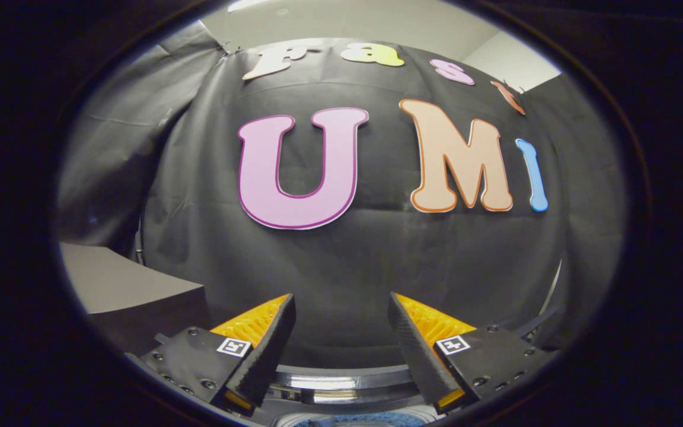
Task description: Put the clothes into the washing machine and then close the washing machine lid.
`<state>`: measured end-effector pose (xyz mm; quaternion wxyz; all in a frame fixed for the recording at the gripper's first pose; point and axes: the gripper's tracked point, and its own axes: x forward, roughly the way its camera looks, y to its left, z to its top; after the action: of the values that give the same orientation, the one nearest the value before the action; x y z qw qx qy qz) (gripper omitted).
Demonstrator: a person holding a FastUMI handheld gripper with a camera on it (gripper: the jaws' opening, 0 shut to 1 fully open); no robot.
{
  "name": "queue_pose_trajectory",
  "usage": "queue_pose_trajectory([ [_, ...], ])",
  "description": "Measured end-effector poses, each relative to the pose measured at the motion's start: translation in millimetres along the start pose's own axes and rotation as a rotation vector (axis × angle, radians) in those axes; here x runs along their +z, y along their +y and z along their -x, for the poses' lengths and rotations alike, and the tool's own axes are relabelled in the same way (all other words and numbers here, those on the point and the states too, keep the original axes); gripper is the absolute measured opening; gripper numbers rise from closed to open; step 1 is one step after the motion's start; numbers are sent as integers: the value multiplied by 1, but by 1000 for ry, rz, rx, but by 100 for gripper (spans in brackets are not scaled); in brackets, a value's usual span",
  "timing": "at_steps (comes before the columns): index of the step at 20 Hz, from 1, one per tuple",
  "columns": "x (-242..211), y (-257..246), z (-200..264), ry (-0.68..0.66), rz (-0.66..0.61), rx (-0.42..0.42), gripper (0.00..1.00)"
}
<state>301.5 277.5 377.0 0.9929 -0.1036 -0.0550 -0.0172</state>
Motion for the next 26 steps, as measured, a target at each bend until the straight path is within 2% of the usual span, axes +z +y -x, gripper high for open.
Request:
queue_pose_trajectory([
  [4, -4, 4, 11, -1, 17, 46, 98],
  [11, -7, 3, 21, -25, 13, 37, 97],
  [26, -21, 3, 40, 16, 14, 30, 98],
])
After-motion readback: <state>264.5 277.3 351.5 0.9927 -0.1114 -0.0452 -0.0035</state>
